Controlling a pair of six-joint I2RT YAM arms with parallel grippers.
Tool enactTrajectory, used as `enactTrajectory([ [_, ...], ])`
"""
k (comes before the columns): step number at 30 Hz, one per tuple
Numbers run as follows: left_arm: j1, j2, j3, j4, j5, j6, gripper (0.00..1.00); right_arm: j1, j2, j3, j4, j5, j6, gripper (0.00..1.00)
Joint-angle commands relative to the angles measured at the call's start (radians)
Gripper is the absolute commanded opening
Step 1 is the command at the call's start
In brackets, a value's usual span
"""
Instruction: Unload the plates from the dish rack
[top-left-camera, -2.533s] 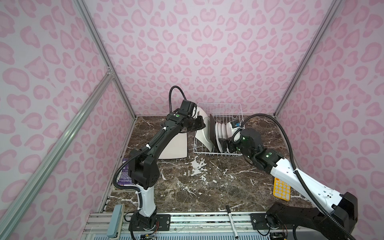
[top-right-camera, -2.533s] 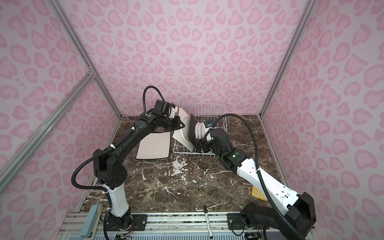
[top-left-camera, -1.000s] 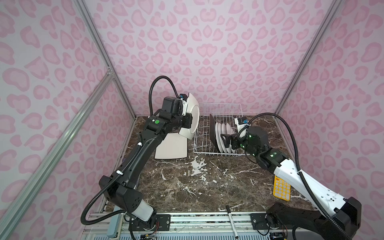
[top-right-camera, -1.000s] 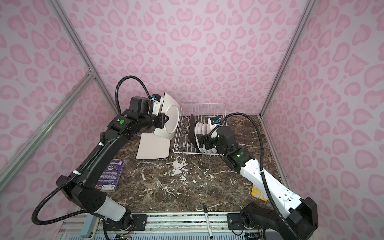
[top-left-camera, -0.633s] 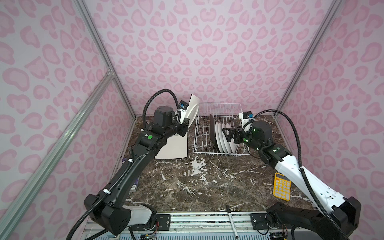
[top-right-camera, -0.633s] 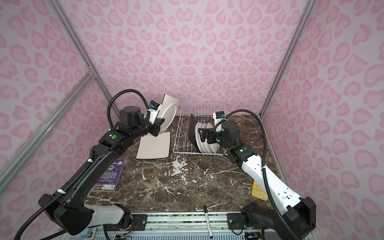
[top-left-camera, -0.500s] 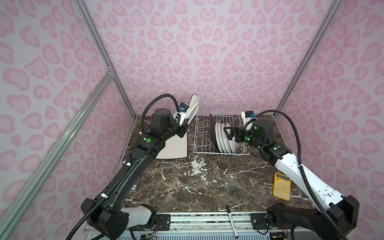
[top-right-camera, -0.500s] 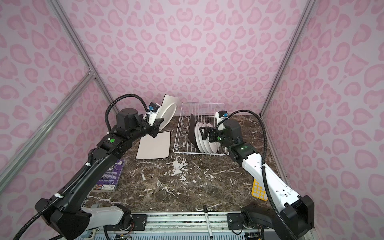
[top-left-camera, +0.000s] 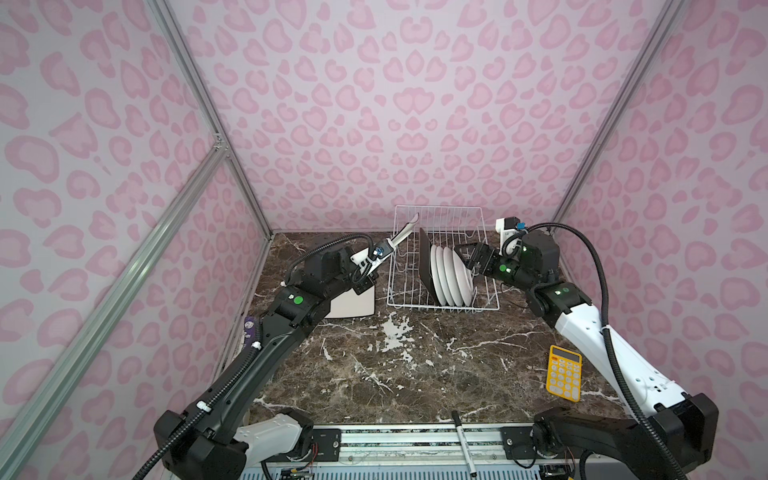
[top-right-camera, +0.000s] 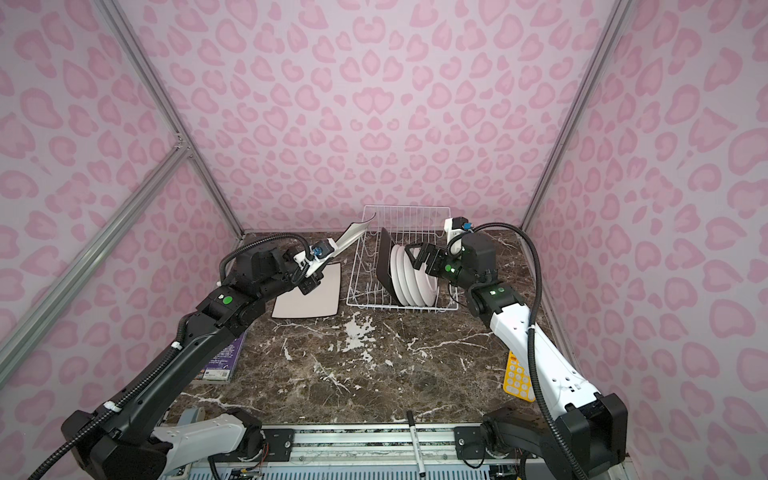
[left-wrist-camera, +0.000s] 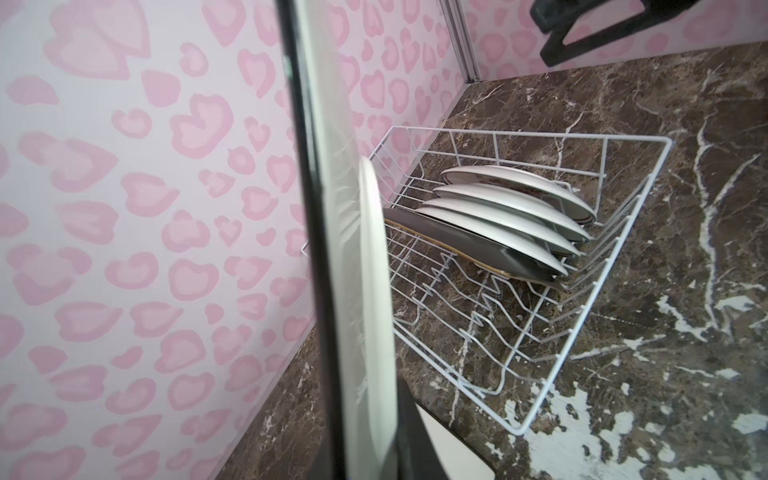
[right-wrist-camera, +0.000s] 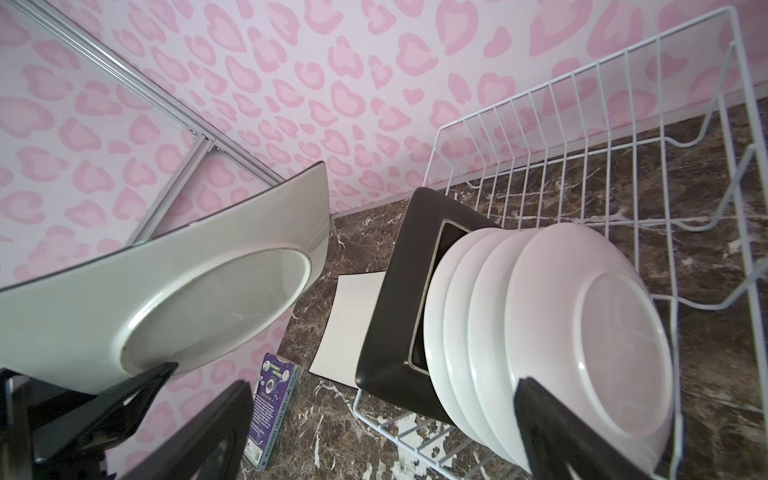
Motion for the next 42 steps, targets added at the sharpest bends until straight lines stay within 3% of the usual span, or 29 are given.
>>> enactTrajectory([
  [1, -0.01, -0.025, -0.029, 0.241, -0.025, 0.156, 0.04, -0.003, 0.011, 0.022, 0.038, -0.028, 0.021, 0.99],
  [10, -0.064, -0.072, -0.209, 0.501, -0.14, 0.339, 0.04, 0.002, 0.1, 0.095, 0.115, -0.155, 0.135, 1.0],
  [19, -0.108, -0.062, -0.268, 0.573, -0.185, 0.456, 0.04, 0.07, 0.152, 0.121, 0.067, -0.112, 0.135, 0.99],
  [24, -0.144, -0.035, -0.308, 0.652, -0.237, 0.558, 0.04, 0.085, 0.17, 0.12, 0.074, -0.121, 0.15, 0.95],
  [30, -0.16, -0.011, -0.328, 0.726, -0.251, 0.565, 0.04, 0.086, 0.195, 0.158, -0.007, -0.13, 0.118, 0.87],
  [42, -0.187, 0.047, -0.346, 0.817, -0.265, 0.639, 0.04, 0.103, 0.243, 0.148, 0.03, -0.182, 0.16, 0.72],
])
